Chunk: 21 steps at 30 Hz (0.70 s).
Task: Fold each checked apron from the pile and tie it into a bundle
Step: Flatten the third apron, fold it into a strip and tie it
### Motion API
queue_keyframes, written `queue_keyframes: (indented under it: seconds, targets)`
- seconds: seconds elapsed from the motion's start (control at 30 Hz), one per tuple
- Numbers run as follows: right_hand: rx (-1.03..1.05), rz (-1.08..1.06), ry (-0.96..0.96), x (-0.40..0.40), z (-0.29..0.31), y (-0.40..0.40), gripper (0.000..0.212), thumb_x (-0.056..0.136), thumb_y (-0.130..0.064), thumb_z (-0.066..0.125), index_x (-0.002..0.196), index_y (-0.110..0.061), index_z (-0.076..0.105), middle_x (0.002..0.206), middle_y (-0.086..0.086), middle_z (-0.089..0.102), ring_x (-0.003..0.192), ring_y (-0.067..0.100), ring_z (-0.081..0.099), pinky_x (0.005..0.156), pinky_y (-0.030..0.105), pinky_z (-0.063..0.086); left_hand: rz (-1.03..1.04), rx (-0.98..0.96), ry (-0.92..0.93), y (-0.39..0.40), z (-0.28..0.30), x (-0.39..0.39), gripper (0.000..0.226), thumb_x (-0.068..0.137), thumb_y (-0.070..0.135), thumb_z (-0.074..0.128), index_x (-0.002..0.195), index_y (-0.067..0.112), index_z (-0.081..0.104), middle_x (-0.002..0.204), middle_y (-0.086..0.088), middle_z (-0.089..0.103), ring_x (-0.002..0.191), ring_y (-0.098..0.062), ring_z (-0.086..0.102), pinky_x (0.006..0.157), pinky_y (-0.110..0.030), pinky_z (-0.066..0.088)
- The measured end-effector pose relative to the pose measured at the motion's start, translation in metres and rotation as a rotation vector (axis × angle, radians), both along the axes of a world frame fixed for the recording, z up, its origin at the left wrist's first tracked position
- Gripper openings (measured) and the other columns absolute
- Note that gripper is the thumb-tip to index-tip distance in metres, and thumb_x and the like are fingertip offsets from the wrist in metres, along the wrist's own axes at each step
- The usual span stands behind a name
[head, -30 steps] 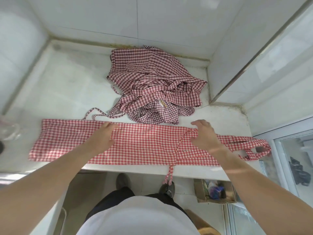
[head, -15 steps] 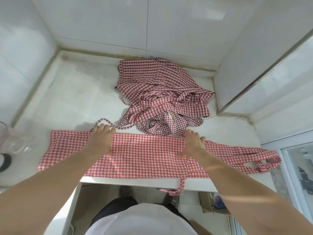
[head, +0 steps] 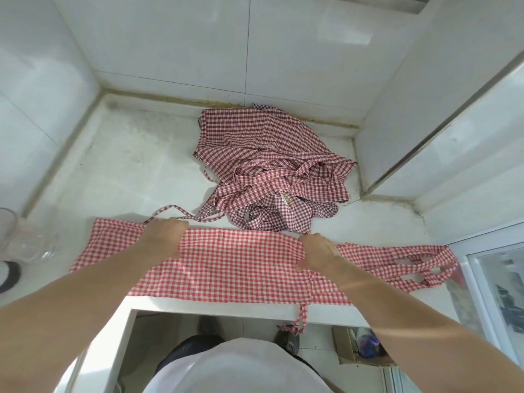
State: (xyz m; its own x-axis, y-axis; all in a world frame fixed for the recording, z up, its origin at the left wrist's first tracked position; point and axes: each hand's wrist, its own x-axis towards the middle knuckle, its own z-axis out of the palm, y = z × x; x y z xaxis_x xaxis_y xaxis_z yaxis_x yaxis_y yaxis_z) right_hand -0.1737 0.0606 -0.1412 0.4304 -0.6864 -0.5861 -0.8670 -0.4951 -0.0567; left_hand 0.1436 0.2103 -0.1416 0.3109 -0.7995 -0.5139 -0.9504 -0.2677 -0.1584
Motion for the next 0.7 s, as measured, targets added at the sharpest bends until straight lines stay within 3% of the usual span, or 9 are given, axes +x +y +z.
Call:
queue_keyframes:
  seconds: [0.13, 0.2, 0.27, 0.37, 0.43, 0.57, 0.7]
  targets:
    - [-0.095, 0.154, -0.059, -0.019, 0.002, 0.004, 0.032, 0.091, -0.040, 0.068, 0.108, -0.016, 0.059, 0.102, 0.002, 0.067, 0.091, 0.021, 0.064, 0.079, 0.032, 0.052, 0.070, -0.066, 0.047, 0.008, 0.001, 0.001, 0.026, 0.082, 0.018, 0.072, 0.106, 0.024, 0.064, 0.099, 0.006, 0.066, 0.091, -0.014, 0.066, 0.078, -0.029, 0.056]
    - [-0.191, 0.227, -0.090, -0.030, 0.001, 0.006, 0.012, 0.096, -0.022, 0.060, 0.103, -0.013, 0.060, 0.098, 0.003, 0.067, 0.086, 0.023, 0.064, 0.075, 0.034, 0.051, 0.053, -0.130, 0.026, 0.012, 0.001, 0.004, 0.015, 0.087, 0.011, 0.061, 0.098, 0.020, 0.064, 0.093, 0.004, 0.067, 0.087, -0.016, 0.066, 0.075, -0.031, 0.055]
    - [-0.248, 0.274, -0.105, -0.038, -0.002, 0.011, 0.017, 0.087, 0.002, 0.054, 0.097, -0.010, 0.061, 0.092, 0.006, 0.066, 0.082, 0.026, 0.065, 0.067, 0.036, 0.049, 0.015, -0.247, 0.014, 0.021, -0.004, 0.007, 0.015, 0.084, 0.002, 0.060, 0.086, 0.016, 0.064, 0.080, 0.002, 0.068, 0.076, -0.020, 0.067, 0.068, -0.035, 0.055]
    - [-0.344, 0.308, -0.144, -0.046, -0.009, 0.018, 0.032, 0.050, 0.010, 0.078, 0.071, -0.009, 0.063, 0.062, 0.004, 0.059, 0.051, 0.025, 0.061, 0.040, 0.031, 0.042, -0.096, -0.395, -0.016, 0.039, -0.013, 0.006, 0.028, 0.061, -0.009, 0.078, 0.069, 0.013, 0.063, 0.058, 0.000, 0.060, 0.053, -0.024, 0.060, 0.057, -0.037, 0.053]
    - [-0.344, 0.280, -0.163, -0.052, -0.022, 0.021, 0.043, 0.032, 0.010, 0.085, 0.062, -0.011, 0.062, 0.053, 0.001, 0.053, 0.040, 0.021, 0.053, 0.032, 0.025, 0.035, -0.088, -0.369, -0.074, 0.049, -0.016, -0.001, 0.026, 0.064, -0.006, 0.078, 0.077, 0.013, 0.066, 0.062, 0.001, 0.062, 0.060, -0.023, 0.061, 0.068, -0.040, 0.051]
    - [-0.333, 0.280, -0.176, -0.057, -0.035, 0.029, 0.047, 0.031, 0.011, 0.088, 0.067, -0.009, 0.065, 0.058, 0.003, 0.055, 0.042, 0.021, 0.055, 0.031, 0.027, 0.039, -0.026, -0.242, -0.175, 0.071, -0.021, -0.008, 0.031, 0.083, 0.002, 0.064, 0.109, 0.018, 0.064, 0.085, 0.006, 0.066, 0.083, -0.017, 0.063, 0.099, -0.040, 0.043]
    - [-0.353, 0.302, -0.200, -0.059, -0.039, 0.028, 0.050, 0.031, 0.011, 0.089, 0.072, -0.006, 0.066, 0.062, 0.006, 0.058, 0.046, 0.024, 0.058, 0.031, 0.029, 0.041, 0.111, -0.154, -0.190, 0.095, -0.022, -0.007, 0.024, 0.093, 0.008, 0.052, 0.111, 0.023, 0.057, 0.093, 0.010, 0.060, 0.091, -0.011, 0.055, 0.102, -0.030, 0.040]
